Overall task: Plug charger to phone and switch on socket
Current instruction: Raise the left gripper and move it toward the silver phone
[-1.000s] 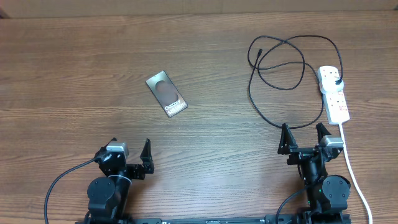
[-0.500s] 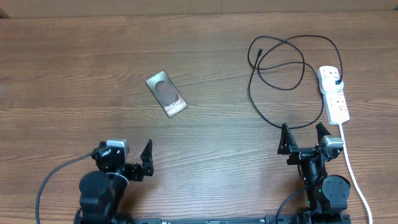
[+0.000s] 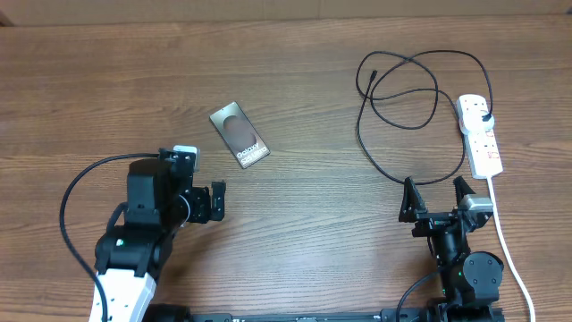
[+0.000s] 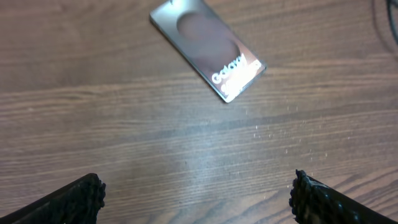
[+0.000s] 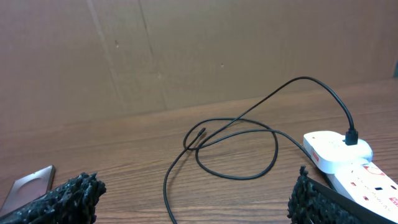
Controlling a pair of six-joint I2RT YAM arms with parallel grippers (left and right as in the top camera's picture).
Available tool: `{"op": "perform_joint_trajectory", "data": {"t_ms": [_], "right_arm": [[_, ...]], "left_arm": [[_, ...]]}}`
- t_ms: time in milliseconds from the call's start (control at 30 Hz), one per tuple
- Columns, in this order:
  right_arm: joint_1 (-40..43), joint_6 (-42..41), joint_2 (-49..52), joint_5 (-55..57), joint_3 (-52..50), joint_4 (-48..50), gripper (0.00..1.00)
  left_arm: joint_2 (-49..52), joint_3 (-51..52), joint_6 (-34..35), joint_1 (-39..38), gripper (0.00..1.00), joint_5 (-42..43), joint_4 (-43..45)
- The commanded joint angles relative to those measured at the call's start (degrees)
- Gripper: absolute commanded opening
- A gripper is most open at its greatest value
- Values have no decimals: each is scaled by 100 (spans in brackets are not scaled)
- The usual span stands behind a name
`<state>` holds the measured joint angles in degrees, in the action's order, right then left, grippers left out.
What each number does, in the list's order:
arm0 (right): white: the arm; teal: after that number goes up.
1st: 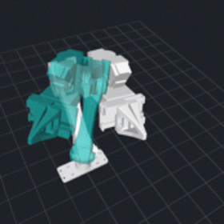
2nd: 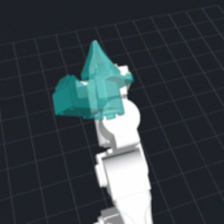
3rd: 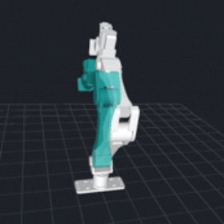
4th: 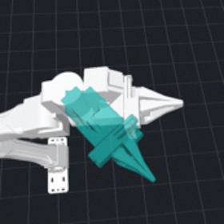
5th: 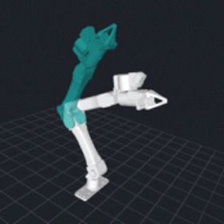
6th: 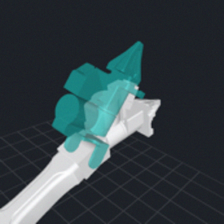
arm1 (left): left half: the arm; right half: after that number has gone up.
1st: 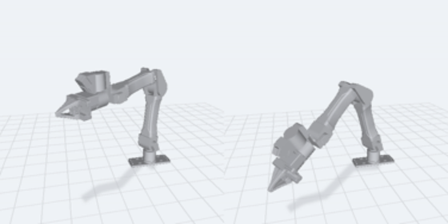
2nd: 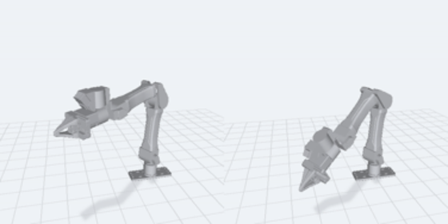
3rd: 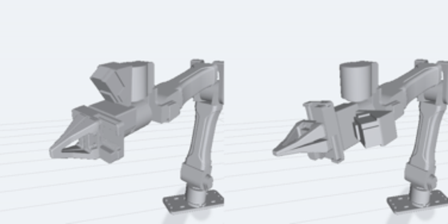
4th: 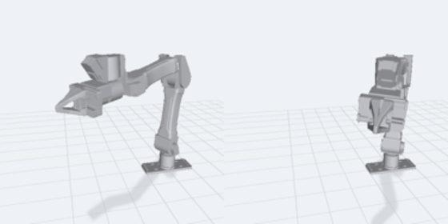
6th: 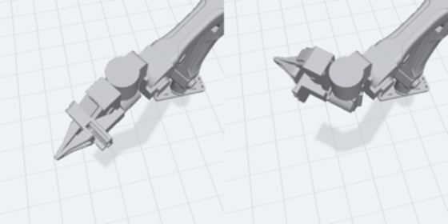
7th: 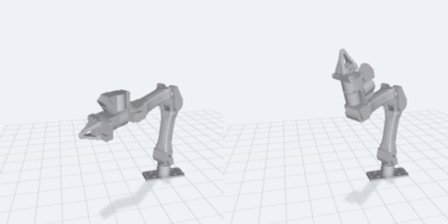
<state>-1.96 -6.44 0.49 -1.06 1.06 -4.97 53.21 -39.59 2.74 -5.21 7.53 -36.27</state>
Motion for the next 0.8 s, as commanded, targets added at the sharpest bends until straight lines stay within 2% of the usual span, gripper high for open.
{"op": "perform_joint_trajectory", "data": {"t_ms": [0,767], "right_arm": [[13,-57,-33,9,-61,33,100],[13,-57,-33,9,-61,33,100]], "left_arm": [[149,-153,-144,15,100,155,-13],[142,-153,-127,15,100,308,55]]}}
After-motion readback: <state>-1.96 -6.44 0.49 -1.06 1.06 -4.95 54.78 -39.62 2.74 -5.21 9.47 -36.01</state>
